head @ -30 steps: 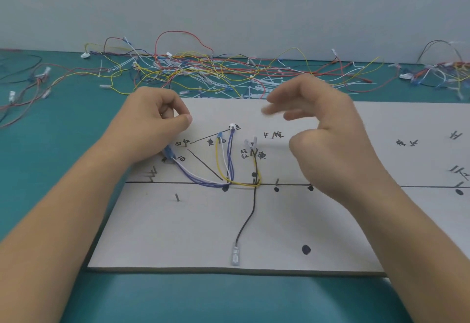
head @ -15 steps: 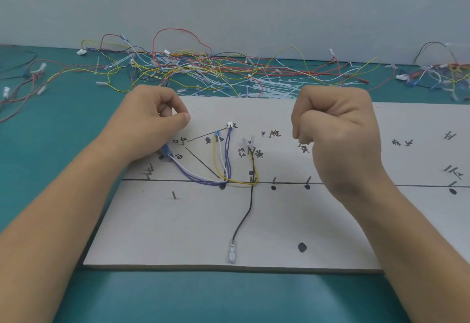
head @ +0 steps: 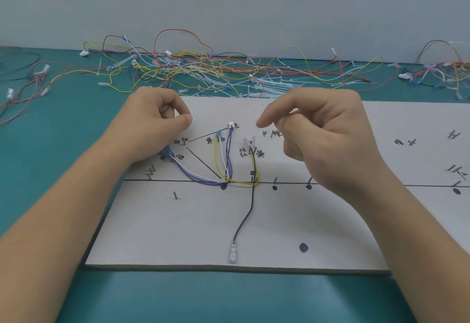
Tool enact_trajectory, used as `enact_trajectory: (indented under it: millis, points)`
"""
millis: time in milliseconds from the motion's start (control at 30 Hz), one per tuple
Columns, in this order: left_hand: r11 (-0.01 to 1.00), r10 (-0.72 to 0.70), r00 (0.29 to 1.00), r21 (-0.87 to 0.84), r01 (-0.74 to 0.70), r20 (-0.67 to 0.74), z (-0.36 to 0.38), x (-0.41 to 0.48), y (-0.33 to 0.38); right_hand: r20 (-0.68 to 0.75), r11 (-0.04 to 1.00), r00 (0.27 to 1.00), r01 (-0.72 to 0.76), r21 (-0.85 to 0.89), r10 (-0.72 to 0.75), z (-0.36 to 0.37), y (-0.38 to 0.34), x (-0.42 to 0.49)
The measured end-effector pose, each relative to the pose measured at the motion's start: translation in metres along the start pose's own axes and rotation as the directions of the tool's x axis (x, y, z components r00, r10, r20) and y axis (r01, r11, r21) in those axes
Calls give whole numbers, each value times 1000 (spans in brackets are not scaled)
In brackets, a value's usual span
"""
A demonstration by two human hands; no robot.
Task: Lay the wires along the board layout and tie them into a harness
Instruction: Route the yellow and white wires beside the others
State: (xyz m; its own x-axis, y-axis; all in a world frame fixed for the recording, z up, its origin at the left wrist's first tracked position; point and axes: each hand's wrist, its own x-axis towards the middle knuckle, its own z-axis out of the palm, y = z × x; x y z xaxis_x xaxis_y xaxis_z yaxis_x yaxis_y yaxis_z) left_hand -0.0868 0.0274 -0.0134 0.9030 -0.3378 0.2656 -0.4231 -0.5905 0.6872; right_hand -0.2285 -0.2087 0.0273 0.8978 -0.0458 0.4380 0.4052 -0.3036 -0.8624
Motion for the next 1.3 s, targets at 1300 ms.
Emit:
enact_trajectory:
  millis: [1300]
  points:
    - [1000,5,1000,19,-6,18,4,-2,1,-409,750,838,-522,-407,361,-1,110,183]
